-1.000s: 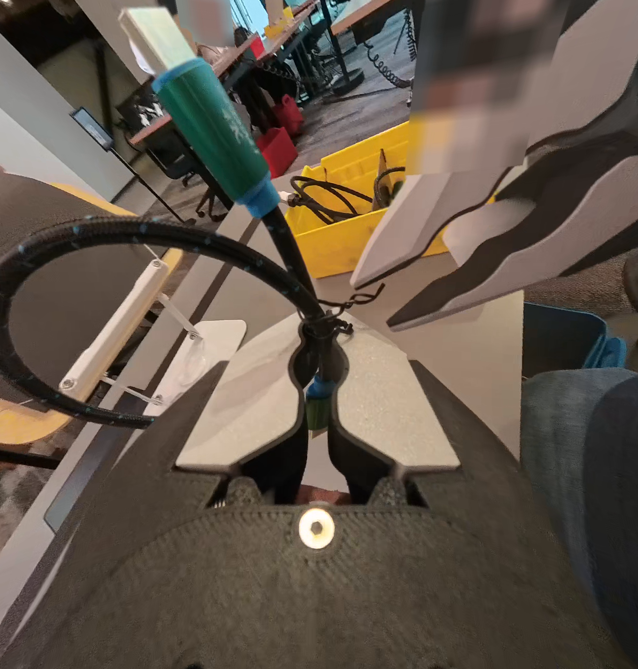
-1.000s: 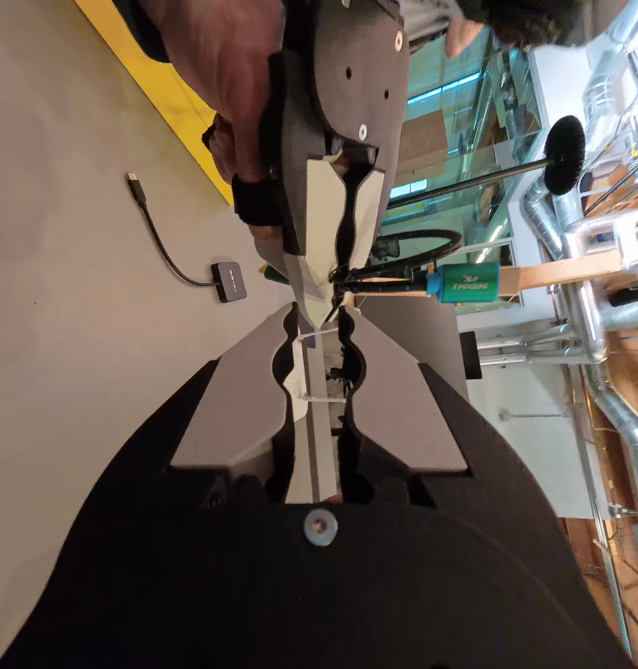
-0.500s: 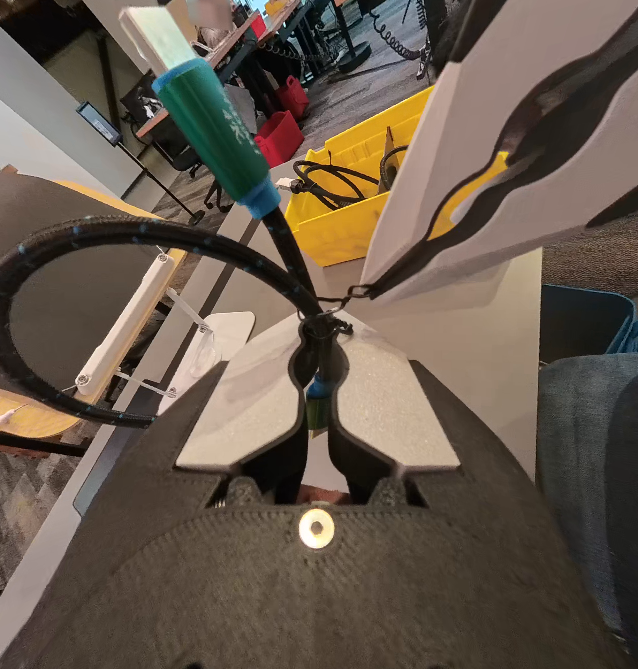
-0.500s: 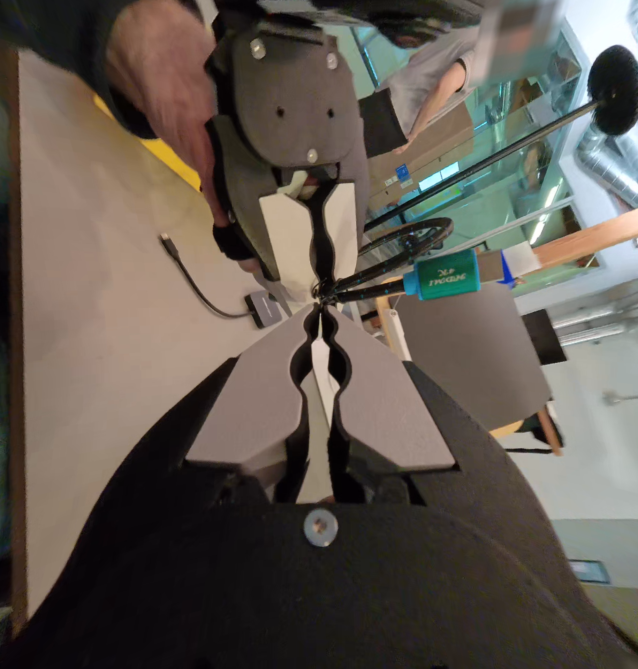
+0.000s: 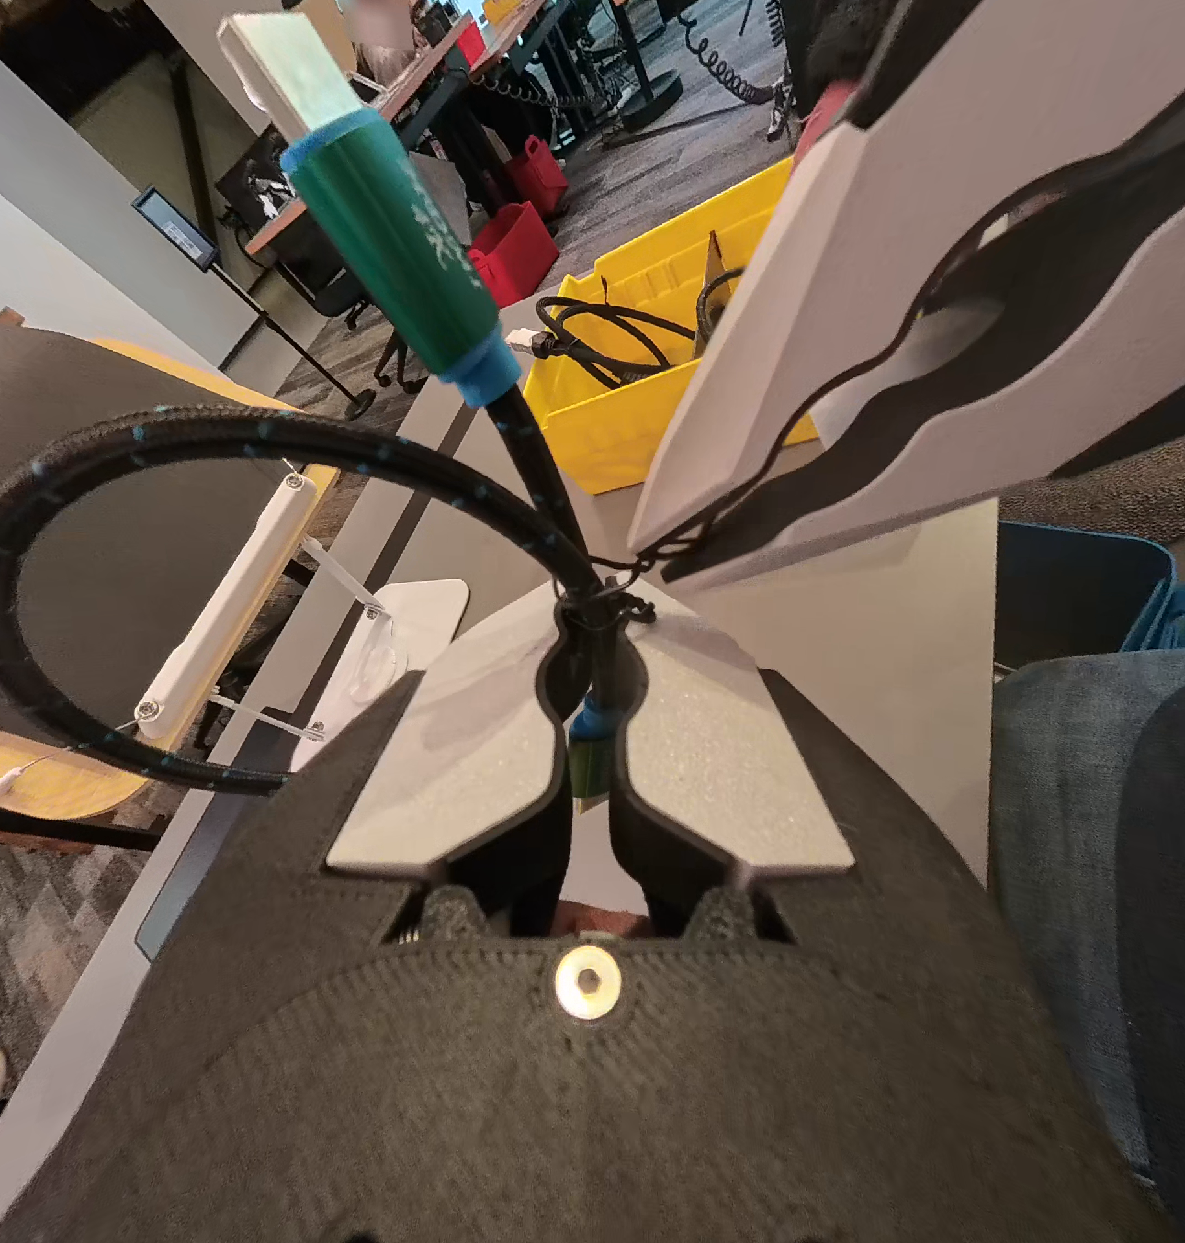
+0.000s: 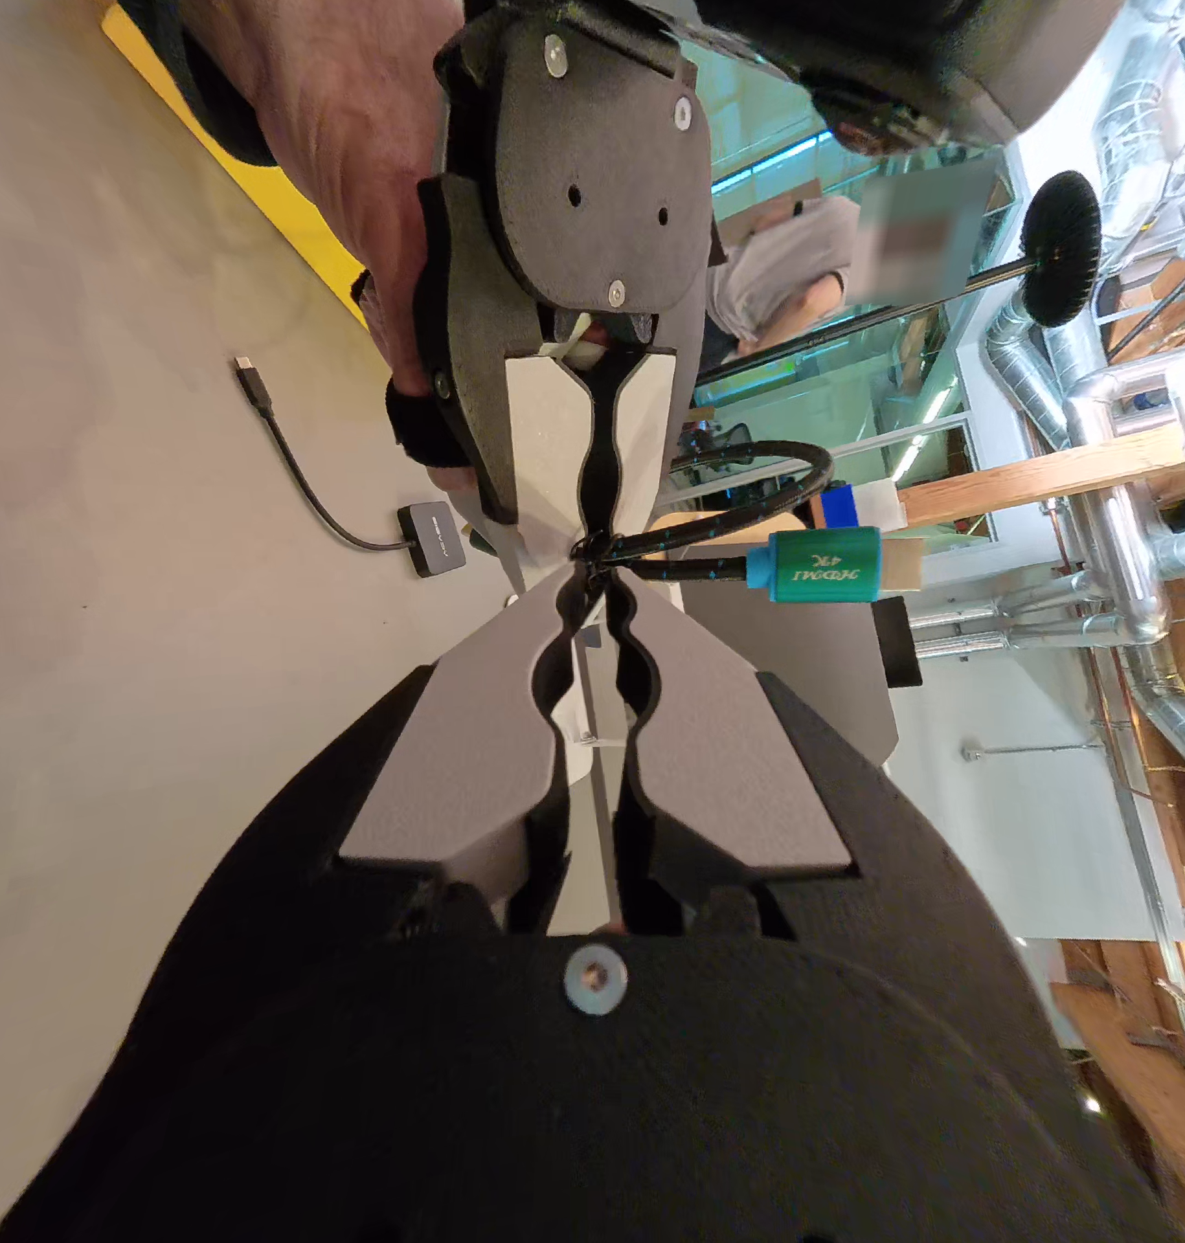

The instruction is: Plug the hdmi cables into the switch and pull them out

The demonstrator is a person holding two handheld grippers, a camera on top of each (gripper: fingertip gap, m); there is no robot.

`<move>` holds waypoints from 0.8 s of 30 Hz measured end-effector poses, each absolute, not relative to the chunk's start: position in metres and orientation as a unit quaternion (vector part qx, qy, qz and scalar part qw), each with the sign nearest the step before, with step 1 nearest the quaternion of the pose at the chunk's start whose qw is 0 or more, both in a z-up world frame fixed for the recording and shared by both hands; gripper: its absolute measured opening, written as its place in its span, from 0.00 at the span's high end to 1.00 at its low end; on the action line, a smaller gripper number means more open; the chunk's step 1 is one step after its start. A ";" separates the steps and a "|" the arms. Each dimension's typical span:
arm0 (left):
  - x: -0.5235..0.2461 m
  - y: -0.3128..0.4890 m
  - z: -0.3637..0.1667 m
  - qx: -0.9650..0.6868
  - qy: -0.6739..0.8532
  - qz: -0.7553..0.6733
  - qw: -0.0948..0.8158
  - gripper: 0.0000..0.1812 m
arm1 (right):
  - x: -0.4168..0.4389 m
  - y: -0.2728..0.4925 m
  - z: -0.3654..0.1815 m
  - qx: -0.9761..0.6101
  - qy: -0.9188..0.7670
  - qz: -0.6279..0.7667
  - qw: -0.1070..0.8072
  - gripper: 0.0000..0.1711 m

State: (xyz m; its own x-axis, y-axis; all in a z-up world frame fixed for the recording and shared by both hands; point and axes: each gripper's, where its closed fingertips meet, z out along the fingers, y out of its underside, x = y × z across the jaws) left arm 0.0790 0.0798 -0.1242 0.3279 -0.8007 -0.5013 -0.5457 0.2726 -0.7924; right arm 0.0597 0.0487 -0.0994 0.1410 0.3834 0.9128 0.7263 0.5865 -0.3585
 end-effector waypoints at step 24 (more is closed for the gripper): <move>0.078 0.086 -0.123 -0.563 0.568 -0.061 0.597 0.97 | 0.072 0.046 -0.094 -0.554 -0.508 0.091 0.653 0.87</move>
State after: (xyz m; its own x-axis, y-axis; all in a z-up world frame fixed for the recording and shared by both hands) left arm 0.0783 0.0857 -0.1229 0.3482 -0.7128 -0.6088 -0.5660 0.3579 -0.7427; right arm 0.0718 0.0463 -0.0942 0.4675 0.6820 0.5624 0.4429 0.3699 -0.8167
